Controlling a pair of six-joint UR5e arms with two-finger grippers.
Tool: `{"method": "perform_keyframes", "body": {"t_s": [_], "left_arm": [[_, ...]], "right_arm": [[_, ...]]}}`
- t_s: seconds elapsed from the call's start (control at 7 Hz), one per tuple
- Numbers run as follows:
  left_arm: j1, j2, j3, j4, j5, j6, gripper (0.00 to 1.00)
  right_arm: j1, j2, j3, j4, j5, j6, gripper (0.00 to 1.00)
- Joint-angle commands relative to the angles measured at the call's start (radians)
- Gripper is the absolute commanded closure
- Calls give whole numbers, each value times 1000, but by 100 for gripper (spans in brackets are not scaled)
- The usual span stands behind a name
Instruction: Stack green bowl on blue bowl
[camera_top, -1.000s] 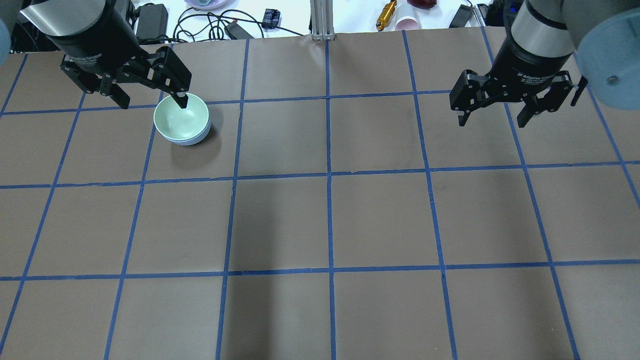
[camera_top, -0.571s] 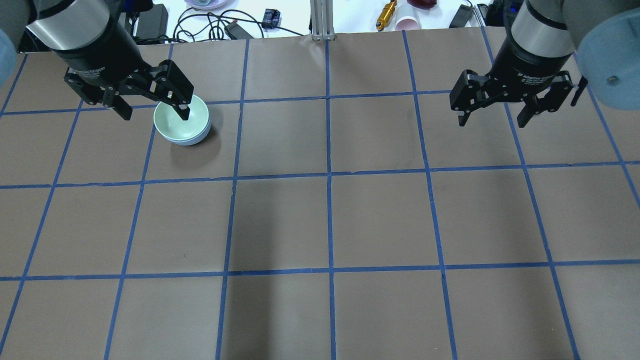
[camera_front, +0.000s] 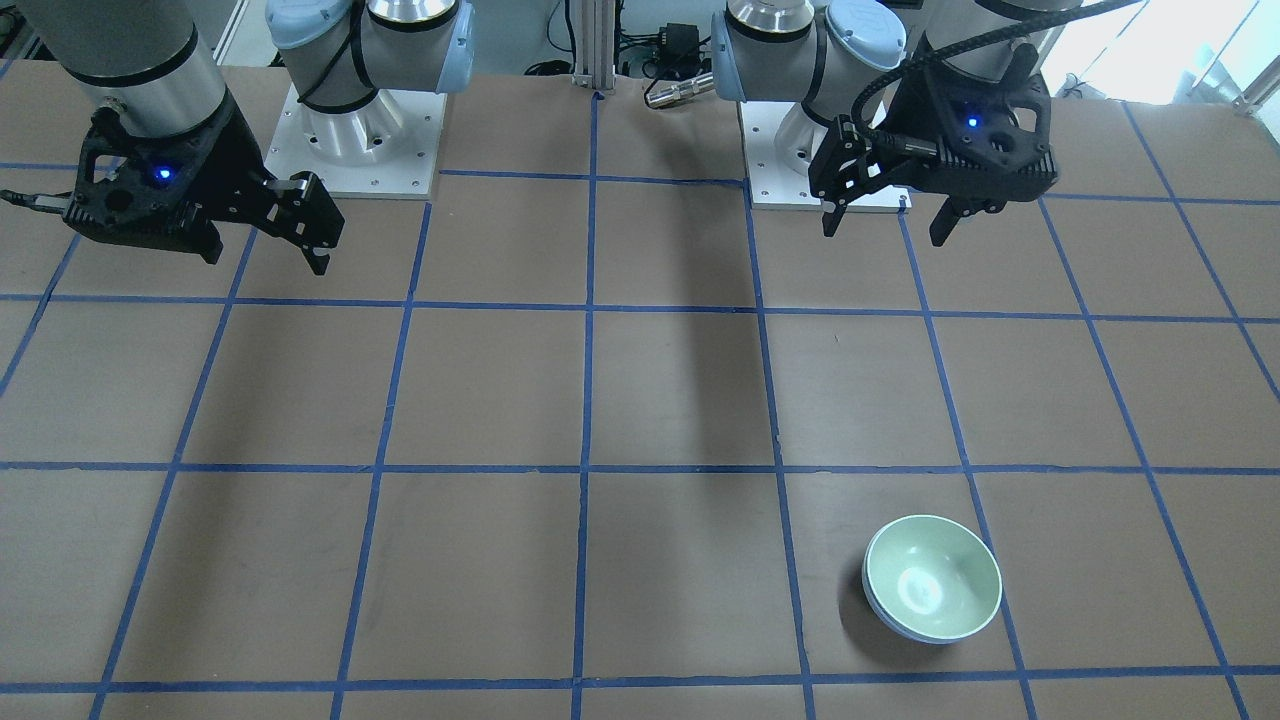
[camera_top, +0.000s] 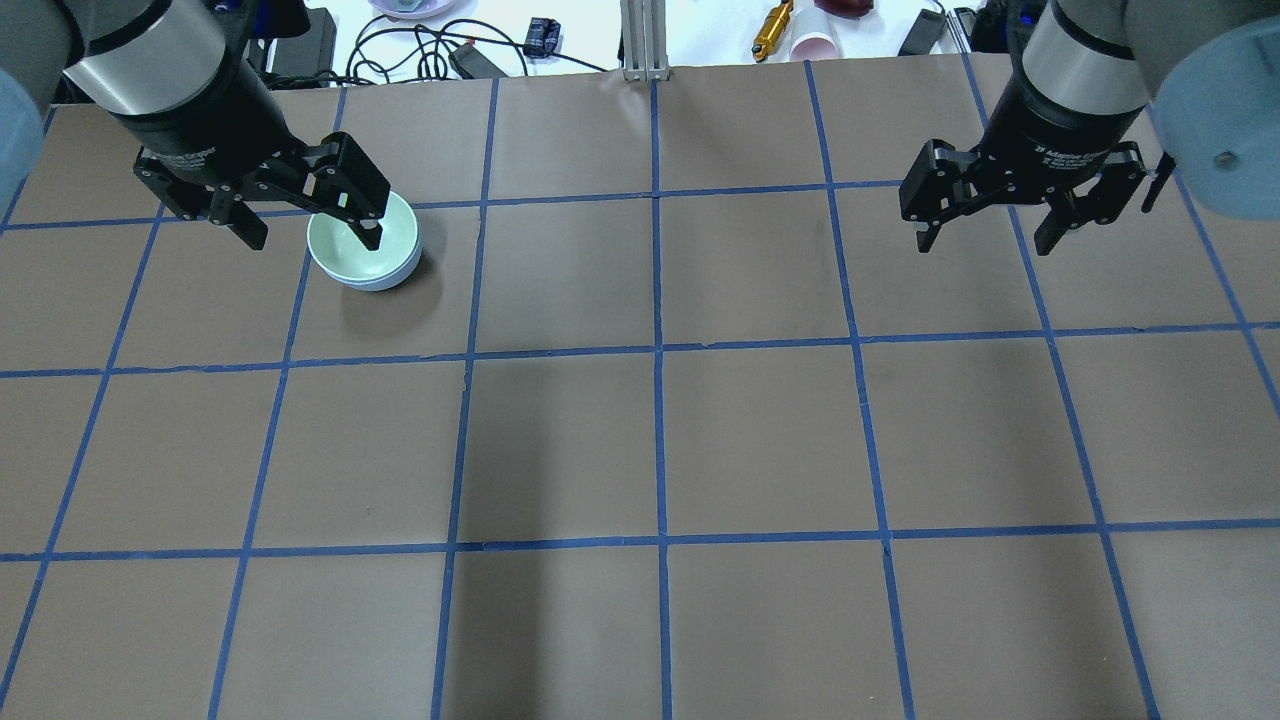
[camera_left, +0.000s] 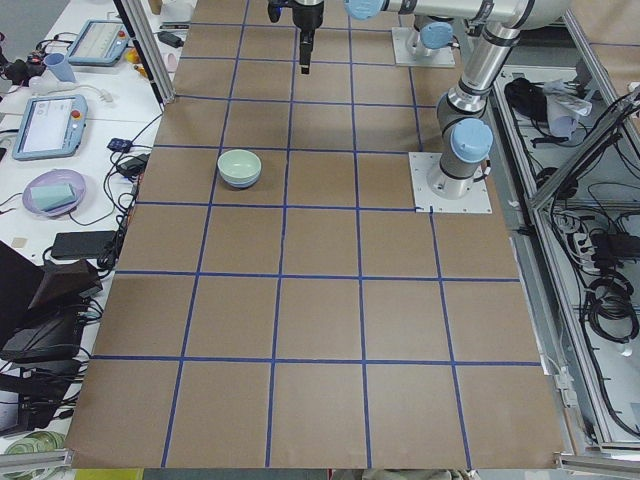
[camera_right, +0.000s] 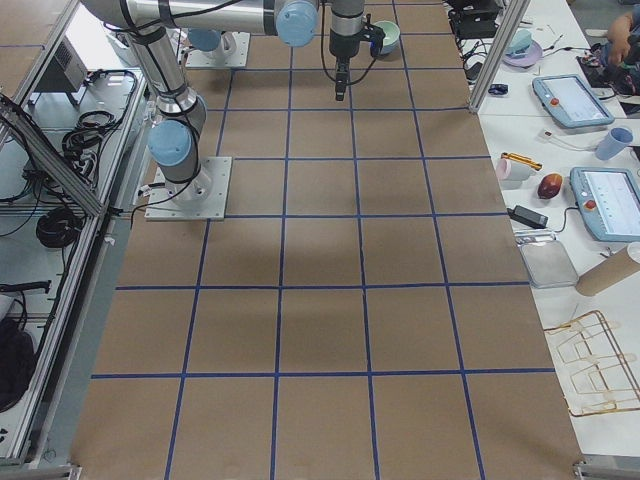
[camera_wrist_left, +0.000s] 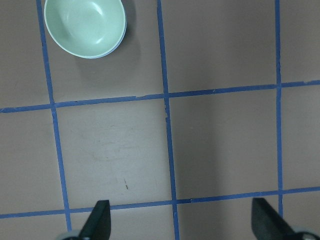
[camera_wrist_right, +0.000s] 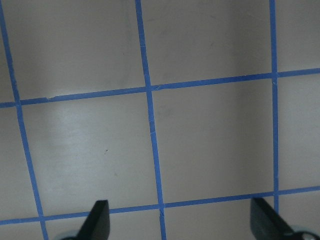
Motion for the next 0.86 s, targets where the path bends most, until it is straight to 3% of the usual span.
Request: {"method": "perform_keyframes", "body": {"t_s": [0.0,0.71], "left_arm": [[0,4,0,0,0,0,0],[3,9,-2,-1,0,-12,0]], "right_arm": [[0,0,0,0,0,0,0],[0,0,0,0,0,0,0]]}}
